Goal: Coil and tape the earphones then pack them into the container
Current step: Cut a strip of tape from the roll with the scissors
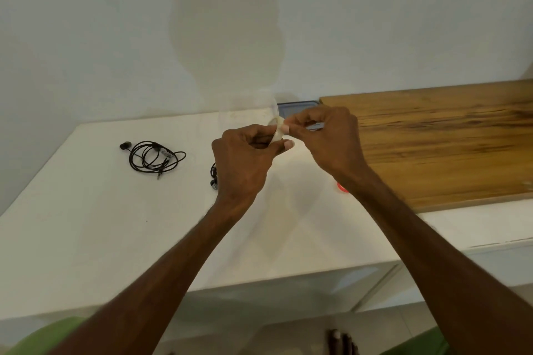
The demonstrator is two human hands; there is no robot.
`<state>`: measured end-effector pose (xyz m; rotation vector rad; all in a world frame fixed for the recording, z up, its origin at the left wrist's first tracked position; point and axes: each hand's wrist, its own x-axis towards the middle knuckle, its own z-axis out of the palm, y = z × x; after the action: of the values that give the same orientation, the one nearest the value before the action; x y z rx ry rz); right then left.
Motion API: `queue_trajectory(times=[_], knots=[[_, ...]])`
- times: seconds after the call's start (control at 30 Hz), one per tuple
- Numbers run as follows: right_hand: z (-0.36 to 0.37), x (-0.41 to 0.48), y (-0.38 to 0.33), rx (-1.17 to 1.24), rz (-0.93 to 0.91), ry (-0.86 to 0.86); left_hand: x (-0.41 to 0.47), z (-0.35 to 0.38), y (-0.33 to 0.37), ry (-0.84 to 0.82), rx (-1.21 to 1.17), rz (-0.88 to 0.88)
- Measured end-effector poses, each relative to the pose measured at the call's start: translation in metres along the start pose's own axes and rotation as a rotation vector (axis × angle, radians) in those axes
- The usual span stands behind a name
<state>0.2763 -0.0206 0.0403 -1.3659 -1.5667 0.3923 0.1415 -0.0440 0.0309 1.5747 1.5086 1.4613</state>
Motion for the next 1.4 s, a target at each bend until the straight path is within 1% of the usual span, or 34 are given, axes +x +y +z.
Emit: queue_trajectory(times=[0.07, 0.13, 0.23, 0.3, 0.4, 0.57, 0.7, 0.8, 0.87, 1.0, 1.1, 1.4], knots=[[0.0, 0.0, 0.0, 0.006, 0.001, 0.01, -0.001, -0.001, 0.0, -0.006, 0.018, -0.001], [0.0, 0.0, -0.001, -0.037, -0.03, 0.018, -0.001, -0.001, 0.0, -0.015, 0.03, 0.007], [0.002, -0.004, -0.002, -0.235, -0.174, 0.03, -0.001, 0.0, -0.002, -0.031, 0.043, 0.027], [0.005, -0.007, -0.001, -0.406, -0.246, -0.049, -0.002, 0.001, -0.003, -0.031, 0.05, 0.04], [0.007, -0.009, 0.004, -0.58, -0.248, -0.194, -0.005, 0.003, -0.004, -0.048, 0.093, 0.08], [0.006, -0.006, 0.007, -0.509, -0.183, -0.227, -0.005, 0.005, -0.004, -0.048, 0.07, 0.081], [0.007, -0.004, 0.01, -0.31, -0.147, -0.125, -0.002, 0.005, -0.003, -0.033, 0.035, 0.066], [0.002, -0.001, 0.009, -0.279, -0.163, -0.088, -0.002, 0.003, -0.003, -0.038, 0.044, 0.049], [-0.003, 0.0, 0.009, -0.314, -0.176, -0.102, -0.003, 0.003, -0.004, -0.052, 0.043, 0.038], [-0.001, -0.004, 0.006, -0.474, -0.257, -0.107, -0.004, 0.003, -0.007, -0.058, 0.055, 0.027], [0.003, -0.006, 0.002, -0.579, -0.25, -0.132, -0.004, 0.003, -0.007, -0.052, 0.06, 0.035], [0.006, -0.01, 0.002, -0.72, -0.237, -0.317, -0.006, 0.006, -0.007, -0.086, 0.132, 0.055]])
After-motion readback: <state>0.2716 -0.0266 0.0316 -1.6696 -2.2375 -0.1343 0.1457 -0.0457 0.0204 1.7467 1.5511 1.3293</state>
